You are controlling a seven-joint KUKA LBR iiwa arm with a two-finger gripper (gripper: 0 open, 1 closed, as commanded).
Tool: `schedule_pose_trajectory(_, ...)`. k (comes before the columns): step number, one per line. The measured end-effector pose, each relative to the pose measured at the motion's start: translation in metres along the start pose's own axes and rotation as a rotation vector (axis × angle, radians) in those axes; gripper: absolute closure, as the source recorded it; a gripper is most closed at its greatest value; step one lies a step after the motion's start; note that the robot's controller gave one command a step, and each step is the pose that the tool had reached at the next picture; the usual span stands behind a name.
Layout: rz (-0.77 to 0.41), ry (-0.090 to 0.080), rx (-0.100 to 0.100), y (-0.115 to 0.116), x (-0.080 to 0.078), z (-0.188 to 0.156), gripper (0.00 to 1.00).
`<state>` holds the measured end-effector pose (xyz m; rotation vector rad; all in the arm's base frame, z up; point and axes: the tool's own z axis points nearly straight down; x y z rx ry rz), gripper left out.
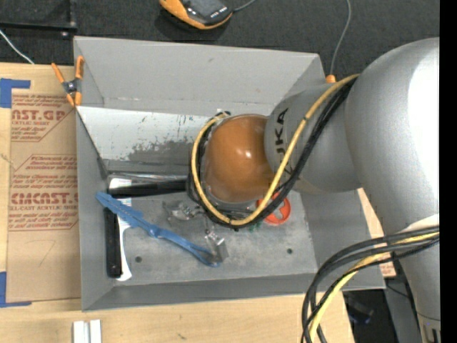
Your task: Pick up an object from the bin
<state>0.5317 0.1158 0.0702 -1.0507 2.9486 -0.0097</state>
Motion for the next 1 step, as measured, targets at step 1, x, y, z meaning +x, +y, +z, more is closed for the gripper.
schedule_pose_trajectory(1, 0.673, 0.001, -0.001, -0.0216, 0.0225, -0.0142, 1.0)
